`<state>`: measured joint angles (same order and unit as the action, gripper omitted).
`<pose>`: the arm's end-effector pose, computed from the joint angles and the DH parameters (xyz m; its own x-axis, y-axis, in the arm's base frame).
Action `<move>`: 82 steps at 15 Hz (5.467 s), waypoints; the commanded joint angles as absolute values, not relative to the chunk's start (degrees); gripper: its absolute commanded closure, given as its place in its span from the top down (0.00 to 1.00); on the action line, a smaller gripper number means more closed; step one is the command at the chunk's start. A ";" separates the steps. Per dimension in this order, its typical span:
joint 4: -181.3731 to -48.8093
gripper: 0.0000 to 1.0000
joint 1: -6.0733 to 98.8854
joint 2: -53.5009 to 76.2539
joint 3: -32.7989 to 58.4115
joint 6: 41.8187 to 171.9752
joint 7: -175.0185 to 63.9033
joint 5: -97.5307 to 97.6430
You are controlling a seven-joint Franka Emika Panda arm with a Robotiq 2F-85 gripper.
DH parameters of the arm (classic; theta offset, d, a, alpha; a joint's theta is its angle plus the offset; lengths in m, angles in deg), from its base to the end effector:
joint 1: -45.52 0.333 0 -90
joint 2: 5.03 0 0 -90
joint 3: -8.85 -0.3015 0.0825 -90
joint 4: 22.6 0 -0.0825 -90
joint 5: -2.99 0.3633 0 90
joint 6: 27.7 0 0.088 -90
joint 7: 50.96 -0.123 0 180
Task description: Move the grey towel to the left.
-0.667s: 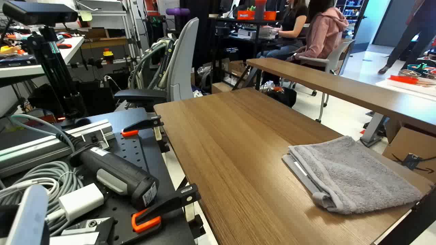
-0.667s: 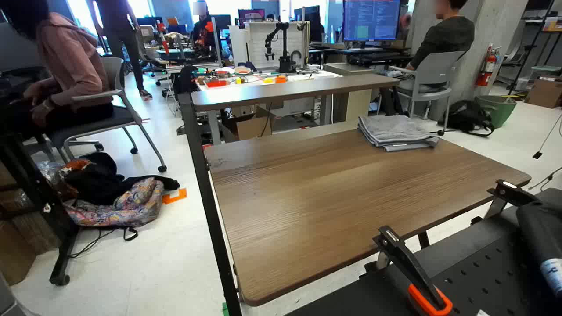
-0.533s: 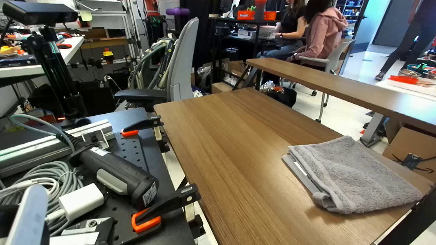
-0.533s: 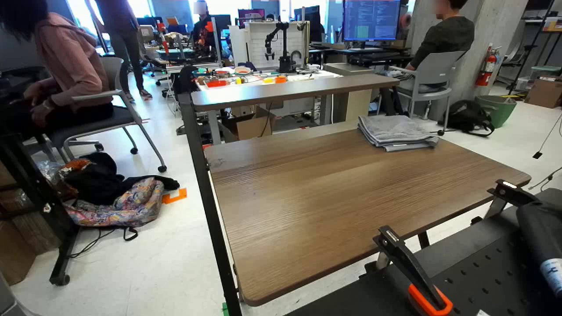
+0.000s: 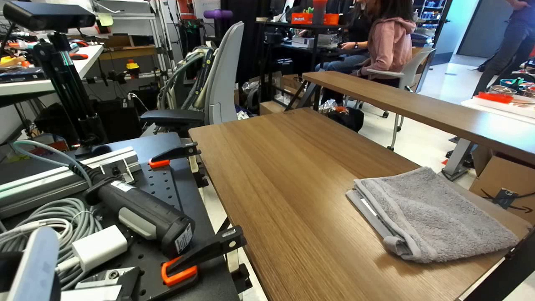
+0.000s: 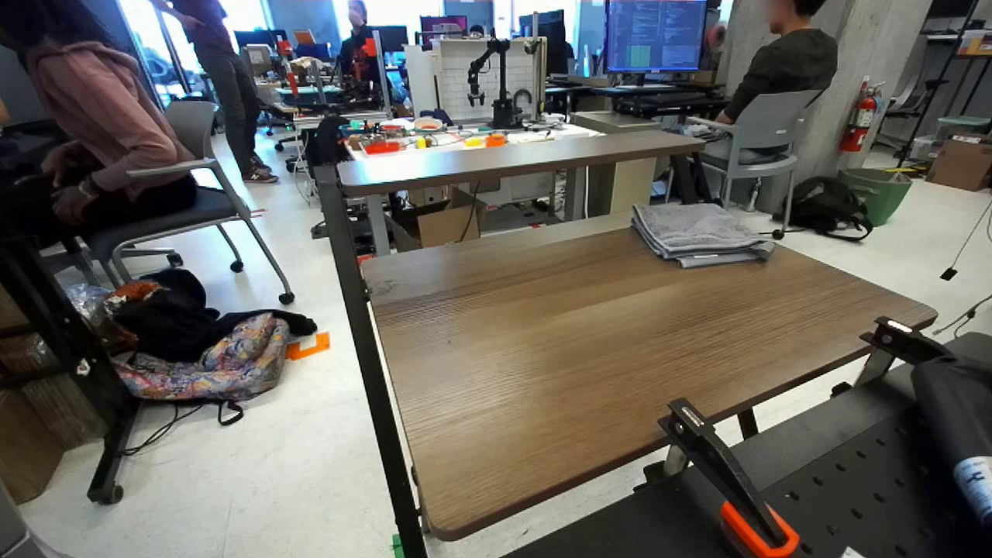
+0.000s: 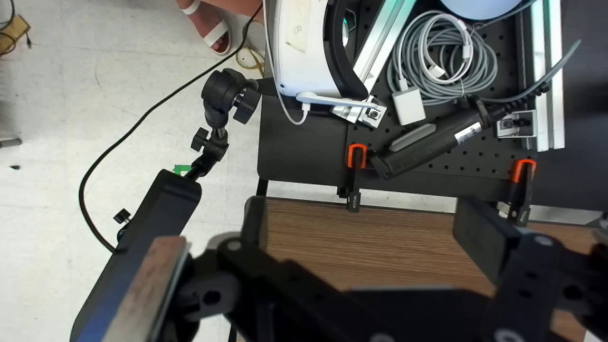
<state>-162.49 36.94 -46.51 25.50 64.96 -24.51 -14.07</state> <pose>0.2677 -0.1765 0.4996 0.9799 0.1297 -0.1517 0.1371 -0.9898 0.0391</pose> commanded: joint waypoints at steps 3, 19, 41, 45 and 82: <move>-162.37 1.00 37.58 -46.59 25.94 64.75 -24.83 -14.32; -165.37 1.00 40.69 -25.00 16.48 95.94 -48.62 -3.12; -115.91 1.00 37.92 37.84 18.48 108.81 -65.34 0.70; -112.59 1.00 36.91 41.69 17.99 106.85 -65.01 2.86; -135.42 1.00 54.73 30.48 8.06 108.34 -64.78 2.11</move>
